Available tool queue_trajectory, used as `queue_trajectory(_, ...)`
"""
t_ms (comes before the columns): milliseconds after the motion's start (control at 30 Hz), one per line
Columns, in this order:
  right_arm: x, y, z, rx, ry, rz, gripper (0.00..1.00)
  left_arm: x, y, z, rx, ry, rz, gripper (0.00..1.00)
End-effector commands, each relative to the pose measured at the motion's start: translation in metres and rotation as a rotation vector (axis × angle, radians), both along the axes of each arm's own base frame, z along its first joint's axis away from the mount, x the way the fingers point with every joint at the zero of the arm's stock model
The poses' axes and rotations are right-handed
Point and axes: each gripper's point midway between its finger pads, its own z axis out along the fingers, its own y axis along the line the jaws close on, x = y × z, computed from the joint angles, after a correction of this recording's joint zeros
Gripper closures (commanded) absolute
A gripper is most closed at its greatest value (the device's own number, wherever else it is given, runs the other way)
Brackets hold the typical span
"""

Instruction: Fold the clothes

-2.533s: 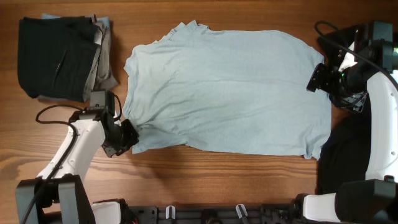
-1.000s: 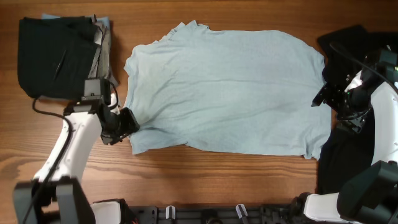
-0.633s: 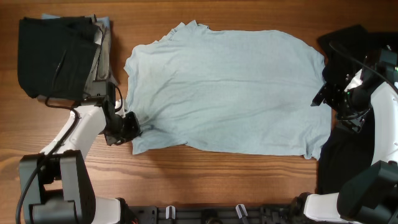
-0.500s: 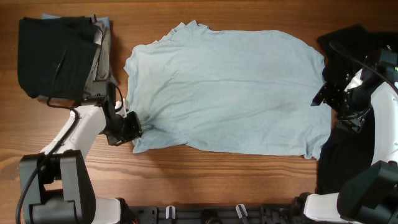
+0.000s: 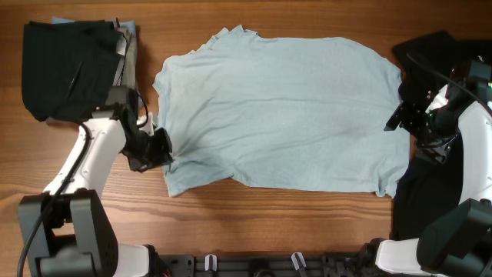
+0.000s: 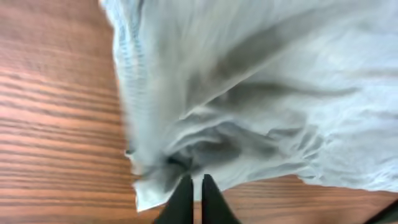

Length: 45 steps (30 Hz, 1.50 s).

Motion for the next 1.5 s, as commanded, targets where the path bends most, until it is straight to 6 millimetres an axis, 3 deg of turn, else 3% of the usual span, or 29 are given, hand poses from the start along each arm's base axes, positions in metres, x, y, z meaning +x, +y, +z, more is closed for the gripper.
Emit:
queue_trajectory(0, 0.000, 0.001, 0.001, 0.008, -0.010, 0.023, 0.06, 0.001, 0.005, 0.001, 0.025, -0.002, -0.006, 0.96)
queue_trajectory(67, 0.000, 0.001, 0.001, 0.008, -0.010, 0.024, 0.06, -0.001, 0.005, 0.001, 0.024, 0.007, -0.005, 0.96)
queue_trajectory(167, 0.000, 0.001, 0.001, 0.008, -0.010, 0.025, 0.06, -0.017, 0.004, 0.002, 0.018, 0.072, -0.014, 0.80)
queue_trajectory(200, 0.000, 0.001, 0.001, 0.008, -0.010, 0.024, 0.05, -0.025, 0.002, 0.003, 0.009, 0.103, -0.028, 0.73)
queue_trajectory(233, 0.000, 0.001, 0.001, 0.008, -0.010, 0.025, 0.06, -0.031, 0.002, 0.002, 0.009, 0.125, -0.029, 0.55)
queue_trajectory(267, 0.001, 0.001, 0.001, 0.008, -0.011, 0.024, 0.06, -0.035, 0.002, 0.000, 0.008, 0.140, -0.029, 0.48)
queue_trajectory(633, 0.002, 0.001, 0.001, 0.005, -0.017, 0.025, 0.05, -0.058, -0.016, -0.050, -0.073, 0.158, 0.108, 0.39)
queue_trajectory(733, 0.002, 0.001, 0.001, 0.005, -0.018, 0.025, 0.05, -0.060, -0.017, -0.060, -0.070, 0.150, 0.136, 0.41)
queue_trajectory(800, 0.003, 0.000, 0.001, 0.005, -0.019, 0.024, 0.05, -0.057, -0.016, -0.064, -0.067, 0.129, 0.146, 0.51)
queue_trajectory(833, 0.003, 0.000, 0.001, 0.005, -0.019, 0.024, 0.05, -0.053, -0.017, -0.065, -0.070, 0.112, 0.145, 0.86)
queue_trajectory(867, 0.002, 0.001, 0.001, 0.005, -0.018, 0.025, 0.05, -0.053, -0.018, -0.064, -0.078, 0.111, 0.145, 0.96)
queue_trajectory(1033, 0.001, 0.001, 0.001, 0.006, -0.013, 0.027, 0.05, -0.061, -0.019, -0.053, -0.090, 0.169, 0.140, 0.96)
queue_trajectory(1267, 0.002, 0.000, 0.001, 0.001, -0.015, 0.027, 0.05, -0.049, 0.003, -0.004, -0.030, 0.174, 0.097, 0.96)
queue_trajectory(1400, 0.001, 0.000, 0.000, 0.002, -0.014, 0.027, 0.05, -0.040, 0.009, 0.001, 0.002, 0.143, 0.093, 0.92)
queue_trajectory(1467, 0.002, 0.000, 0.001, 0.002, -0.015, 0.027, 0.05, -0.037, 0.009, 0.000, 0.001, 0.130, 0.093, 0.94)
